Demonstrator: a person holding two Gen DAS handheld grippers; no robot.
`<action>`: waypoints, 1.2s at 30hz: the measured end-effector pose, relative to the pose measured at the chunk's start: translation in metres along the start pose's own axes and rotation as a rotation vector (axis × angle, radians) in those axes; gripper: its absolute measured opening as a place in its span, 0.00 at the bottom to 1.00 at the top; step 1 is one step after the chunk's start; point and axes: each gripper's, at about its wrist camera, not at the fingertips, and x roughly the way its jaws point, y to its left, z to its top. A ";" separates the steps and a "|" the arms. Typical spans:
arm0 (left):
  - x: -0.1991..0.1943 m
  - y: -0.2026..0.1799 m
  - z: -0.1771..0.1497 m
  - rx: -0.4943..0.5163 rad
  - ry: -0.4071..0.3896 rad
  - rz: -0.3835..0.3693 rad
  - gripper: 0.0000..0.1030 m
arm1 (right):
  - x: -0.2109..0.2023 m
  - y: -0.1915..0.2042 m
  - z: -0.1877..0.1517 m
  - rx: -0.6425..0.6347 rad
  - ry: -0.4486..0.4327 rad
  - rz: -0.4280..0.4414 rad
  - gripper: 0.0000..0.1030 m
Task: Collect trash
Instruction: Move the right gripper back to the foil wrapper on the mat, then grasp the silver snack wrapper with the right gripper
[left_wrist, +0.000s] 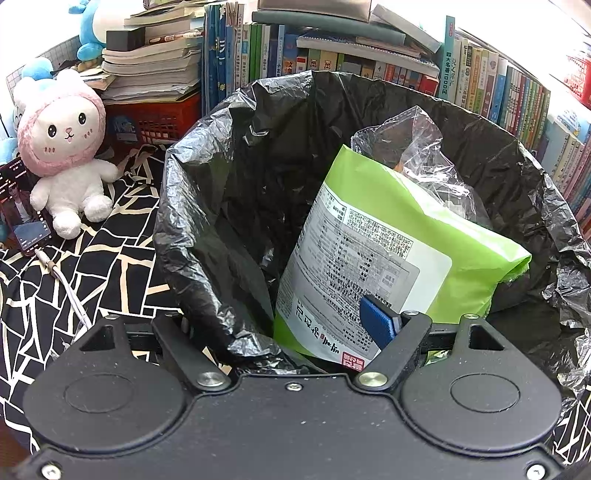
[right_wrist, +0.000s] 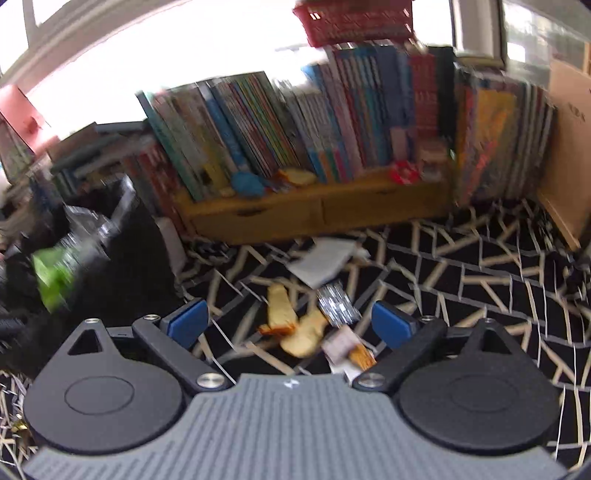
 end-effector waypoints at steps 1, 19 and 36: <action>0.000 0.000 0.000 0.000 0.000 0.000 0.77 | 0.004 -0.004 -0.009 0.006 0.011 -0.013 0.96; 0.000 -0.002 0.000 -0.005 -0.004 0.009 0.77 | 0.088 0.018 -0.082 -0.292 0.103 -0.092 0.90; 0.002 -0.005 0.003 -0.008 -0.014 0.018 0.77 | 0.103 0.011 -0.076 -0.271 0.134 -0.038 0.57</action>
